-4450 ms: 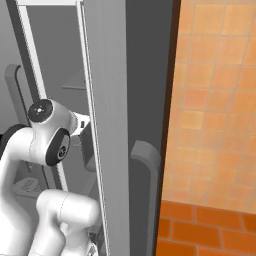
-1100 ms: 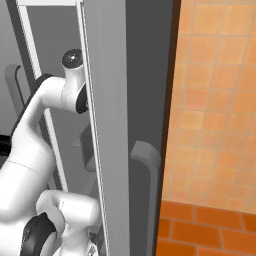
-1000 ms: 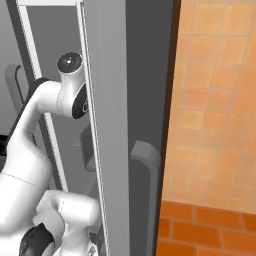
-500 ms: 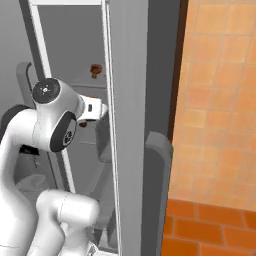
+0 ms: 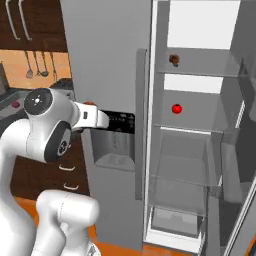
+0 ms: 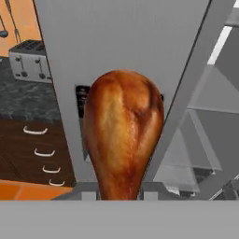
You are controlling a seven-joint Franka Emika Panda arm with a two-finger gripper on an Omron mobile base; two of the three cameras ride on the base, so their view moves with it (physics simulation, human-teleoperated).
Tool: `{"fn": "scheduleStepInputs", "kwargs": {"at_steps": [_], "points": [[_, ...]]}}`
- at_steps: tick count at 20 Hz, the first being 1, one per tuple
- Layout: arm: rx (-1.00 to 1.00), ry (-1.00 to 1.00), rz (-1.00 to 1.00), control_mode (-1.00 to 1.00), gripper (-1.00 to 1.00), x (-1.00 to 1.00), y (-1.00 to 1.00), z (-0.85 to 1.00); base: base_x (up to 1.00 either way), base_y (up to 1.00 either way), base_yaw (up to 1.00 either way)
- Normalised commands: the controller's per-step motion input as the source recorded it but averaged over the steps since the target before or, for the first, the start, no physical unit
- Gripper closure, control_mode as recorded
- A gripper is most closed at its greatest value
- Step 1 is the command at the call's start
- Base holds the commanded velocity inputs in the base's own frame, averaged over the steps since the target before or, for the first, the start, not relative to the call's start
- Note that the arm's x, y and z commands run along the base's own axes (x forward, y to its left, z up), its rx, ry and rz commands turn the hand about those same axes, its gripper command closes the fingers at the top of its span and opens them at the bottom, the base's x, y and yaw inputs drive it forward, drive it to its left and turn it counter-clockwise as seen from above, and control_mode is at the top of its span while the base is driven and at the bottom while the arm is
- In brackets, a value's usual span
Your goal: Place one tomato and one chicken drumstick in each tupperware on the nearby counter, to pack two identical lunches.
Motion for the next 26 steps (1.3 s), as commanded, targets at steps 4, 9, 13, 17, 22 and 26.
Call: {"fn": "scheduleStepInputs", "kwargs": {"at_steps": [4, 9, 13, 17, 22, 26], "points": [[0.0, 0.0, 0.0, 1.0, 1.0, 0.0, 0.0, 0.0, 0.41, 1.0, 0.0], [0.0, 0.0, 0.0, 1.0, 1.0, 0.0, 0.0, 0.0, 0.74, 1.0, 0.0], [0.0, 0.0, 0.0, 1.0, 1.0, 0.0, 0.0, 0.0, 0.69, 1.0, 0.0], [0.0, 0.0, 0.0, 1.0, 1.0, 0.0, 0.0, 0.0, 0.6, 1.0, 0.0], [0.0, 0.0, 0.0, 1.0, 1.0, 0.0, 0.0, 0.0, 0.85, 1.0, -0.03], [0.0, 0.0, 0.0, 1.0, 1.0, 0.0, 0.0, 0.0, 0.81, 1.0, -0.11]]}}
